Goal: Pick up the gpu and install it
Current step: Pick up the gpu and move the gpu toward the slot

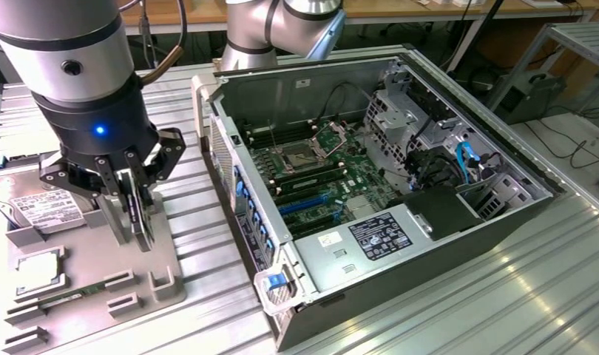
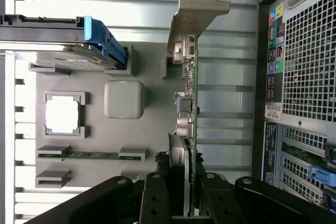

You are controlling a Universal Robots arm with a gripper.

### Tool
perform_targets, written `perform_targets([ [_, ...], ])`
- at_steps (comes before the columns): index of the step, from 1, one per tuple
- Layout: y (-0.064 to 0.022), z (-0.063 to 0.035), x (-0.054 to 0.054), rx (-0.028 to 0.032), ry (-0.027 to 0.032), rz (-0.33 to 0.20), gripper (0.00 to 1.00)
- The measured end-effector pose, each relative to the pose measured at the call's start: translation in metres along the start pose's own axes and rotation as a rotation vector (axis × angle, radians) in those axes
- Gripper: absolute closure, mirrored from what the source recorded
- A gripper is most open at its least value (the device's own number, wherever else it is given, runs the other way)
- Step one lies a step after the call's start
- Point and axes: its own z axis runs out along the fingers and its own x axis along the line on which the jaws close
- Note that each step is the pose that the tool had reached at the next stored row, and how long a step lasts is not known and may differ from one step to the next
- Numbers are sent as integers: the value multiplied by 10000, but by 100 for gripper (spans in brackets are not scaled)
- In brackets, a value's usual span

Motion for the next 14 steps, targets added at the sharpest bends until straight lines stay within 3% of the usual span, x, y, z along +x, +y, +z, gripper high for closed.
perform_targets([
  [14,2,-56,-1,2,1,0,72],
])
